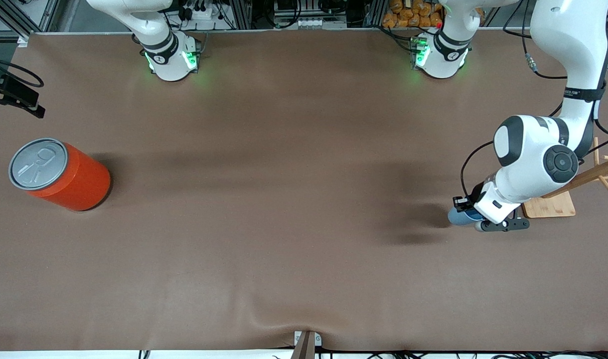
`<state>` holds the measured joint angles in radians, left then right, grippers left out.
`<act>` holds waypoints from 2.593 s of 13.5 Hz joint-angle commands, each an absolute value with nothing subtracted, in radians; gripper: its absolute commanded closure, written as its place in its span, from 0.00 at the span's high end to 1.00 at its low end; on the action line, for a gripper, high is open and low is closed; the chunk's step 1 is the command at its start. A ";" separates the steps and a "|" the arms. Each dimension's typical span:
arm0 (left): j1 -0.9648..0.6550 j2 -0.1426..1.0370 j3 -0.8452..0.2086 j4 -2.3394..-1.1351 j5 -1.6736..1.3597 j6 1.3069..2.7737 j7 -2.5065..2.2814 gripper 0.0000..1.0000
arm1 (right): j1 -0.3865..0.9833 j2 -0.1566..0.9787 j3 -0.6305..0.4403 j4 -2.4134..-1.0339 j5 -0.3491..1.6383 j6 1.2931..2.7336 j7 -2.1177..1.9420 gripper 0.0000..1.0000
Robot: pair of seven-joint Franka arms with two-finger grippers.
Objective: Flip cup
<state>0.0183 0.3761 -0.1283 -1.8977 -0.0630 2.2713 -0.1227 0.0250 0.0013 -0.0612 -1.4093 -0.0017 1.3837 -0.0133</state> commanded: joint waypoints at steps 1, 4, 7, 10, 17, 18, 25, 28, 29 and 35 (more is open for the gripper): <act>0.037 0.356 -0.137 -1.940 -0.037 2.289 -0.149 0.00 | 0.023 0.002 -0.063 -1.393 0.002 1.374 -0.012 1.00; 0.037 0.379 -0.135 -1.939 -0.008 2.289 -0.149 0.00 | 0.020 0.003 -0.066 -1.393 0.025 1.377 0.035 1.00; 0.038 0.391 -0.137 -1.937 0.029 2.289 -0.149 0.00 | 0.028 0.003 -0.064 -1.393 0.025 1.378 0.057 1.00; 0.052 0.399 -0.138 -1.928 0.029 2.289 -0.149 0.00 | 0.029 0.008 -0.064 -1.393 0.025 1.378 0.057 1.00; 0.041 0.408 -0.141 -1.907 0.021 2.286 -0.135 1.00 | 0.029 0.008 -0.064 -1.393 0.026 1.378 0.057 1.00; 0.043 0.402 -0.143 -1.898 0.021 2.286 -0.135 1.00 | 0.031 0.008 -0.064 -1.393 0.026 1.378 0.057 1.00; 0.054 0.284 -0.137 -1.703 0.028 2.064 -0.133 1.00 | 0.031 0.008 -0.064 -1.393 0.026 1.378 0.057 1.00; 0.058 0.241 -0.137 -1.616 0.022 1.943 -0.130 1.00 | 0.031 0.008 -0.064 -1.393 0.026 1.378 0.057 1.00; 0.083 0.220 -0.143 -1.608 0.014 1.909 -0.133 1.00 | 0.031 0.008 -0.064 -1.393 0.026 1.378 0.057 1.00; 0.089 0.040 -0.150 -1.605 0.015 1.755 -0.149 1.00 | 0.031 0.008 -0.063 -1.393 0.026 1.378 0.057 1.00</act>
<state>0.0810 0.0965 -0.1348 -1.5935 0.0025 1.8173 -0.1234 0.0255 0.0032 -0.0615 -1.4090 0.0153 1.3839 0.0350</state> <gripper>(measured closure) 0.000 0.000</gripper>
